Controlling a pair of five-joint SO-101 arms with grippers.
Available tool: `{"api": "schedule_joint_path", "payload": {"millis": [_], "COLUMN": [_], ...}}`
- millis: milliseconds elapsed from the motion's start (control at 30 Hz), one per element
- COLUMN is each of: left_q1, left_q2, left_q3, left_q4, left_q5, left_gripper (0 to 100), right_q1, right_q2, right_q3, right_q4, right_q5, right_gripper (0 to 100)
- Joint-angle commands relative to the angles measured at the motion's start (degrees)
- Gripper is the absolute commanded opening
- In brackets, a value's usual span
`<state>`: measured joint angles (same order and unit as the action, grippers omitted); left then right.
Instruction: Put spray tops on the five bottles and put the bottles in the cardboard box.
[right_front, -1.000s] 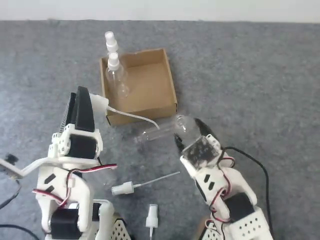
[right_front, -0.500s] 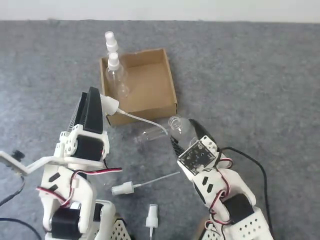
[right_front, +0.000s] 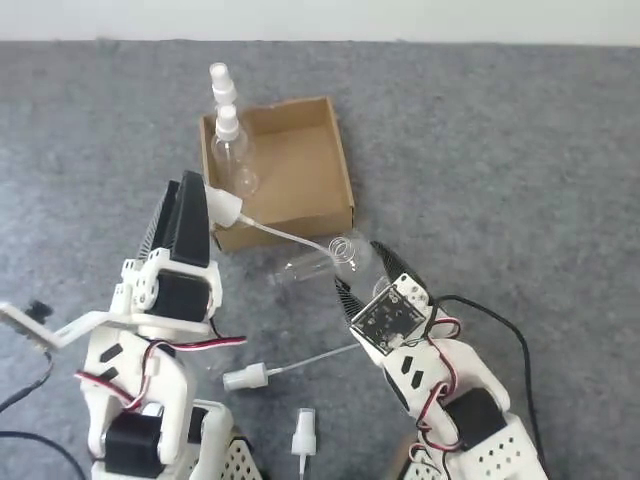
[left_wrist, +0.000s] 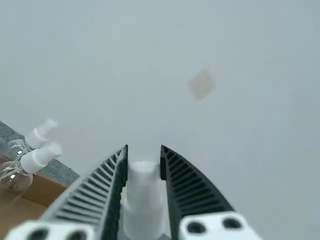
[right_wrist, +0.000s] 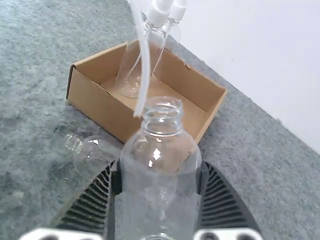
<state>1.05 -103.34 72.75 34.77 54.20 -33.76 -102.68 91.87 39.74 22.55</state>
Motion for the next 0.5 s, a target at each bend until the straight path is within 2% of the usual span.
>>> {"api": "schedule_joint_path", "payload": {"millis": [0,467], "left_q1": [-0.18,-0.26], "left_q2": [-0.97,-0.97], "left_q3": [-0.57,-0.4], "left_q4": [-2.2,-2.29], "left_q5": [1.93,1.93], "left_gripper": [1,1], "right_q1": [-0.66,-0.66], "right_q2": [-1.36,-1.36], "right_q3": [-0.18,0.09], "right_q4": [0.75,0.4], "right_q5": [0.62,0.62], "right_gripper": [0.6,0.6]}}
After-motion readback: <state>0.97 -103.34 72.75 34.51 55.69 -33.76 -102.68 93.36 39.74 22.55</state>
